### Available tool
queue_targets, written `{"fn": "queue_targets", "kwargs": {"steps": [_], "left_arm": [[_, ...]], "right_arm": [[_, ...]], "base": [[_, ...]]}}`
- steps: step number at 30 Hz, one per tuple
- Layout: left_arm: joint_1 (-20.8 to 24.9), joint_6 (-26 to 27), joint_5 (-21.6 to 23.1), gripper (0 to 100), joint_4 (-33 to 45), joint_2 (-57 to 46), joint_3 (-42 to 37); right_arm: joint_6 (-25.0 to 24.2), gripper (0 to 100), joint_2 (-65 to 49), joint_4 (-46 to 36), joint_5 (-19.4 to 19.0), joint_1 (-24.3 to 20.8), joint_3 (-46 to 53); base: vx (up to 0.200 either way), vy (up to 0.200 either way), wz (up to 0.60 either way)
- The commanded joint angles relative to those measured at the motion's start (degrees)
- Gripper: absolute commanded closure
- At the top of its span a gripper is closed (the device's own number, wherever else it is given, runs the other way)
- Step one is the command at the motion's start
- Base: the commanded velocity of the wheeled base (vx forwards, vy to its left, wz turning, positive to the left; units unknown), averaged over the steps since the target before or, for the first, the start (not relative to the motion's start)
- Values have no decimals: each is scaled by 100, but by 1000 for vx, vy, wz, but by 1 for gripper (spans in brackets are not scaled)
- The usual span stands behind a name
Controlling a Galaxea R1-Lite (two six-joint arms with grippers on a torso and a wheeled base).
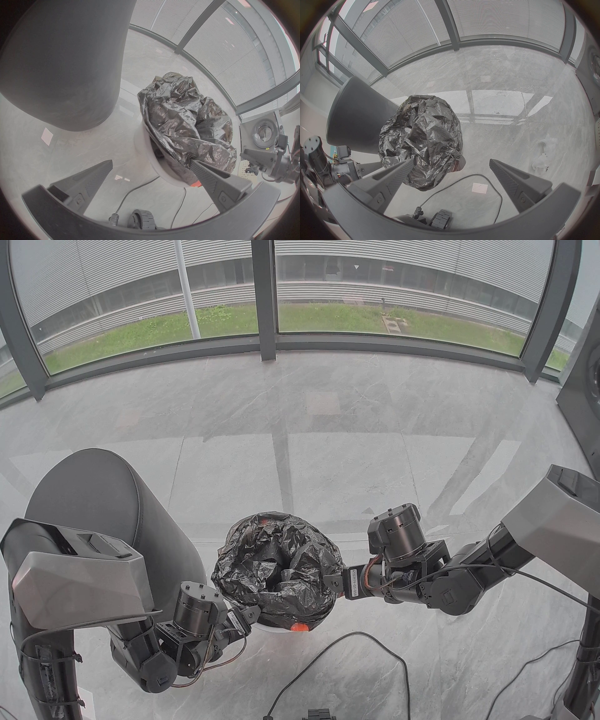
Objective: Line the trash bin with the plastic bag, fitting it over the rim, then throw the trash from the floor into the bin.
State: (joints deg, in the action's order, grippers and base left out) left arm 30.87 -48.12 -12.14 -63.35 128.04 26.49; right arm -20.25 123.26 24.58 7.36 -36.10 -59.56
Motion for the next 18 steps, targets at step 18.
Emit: {"fn": "queue_targets", "kwargs": {"steps": [18], "left_arm": [[139,-2035,564,0,-10,-701,251]], "right_arm": [[3,0,-74,3,2,32,50]], "base": [[0,0,0]]}}
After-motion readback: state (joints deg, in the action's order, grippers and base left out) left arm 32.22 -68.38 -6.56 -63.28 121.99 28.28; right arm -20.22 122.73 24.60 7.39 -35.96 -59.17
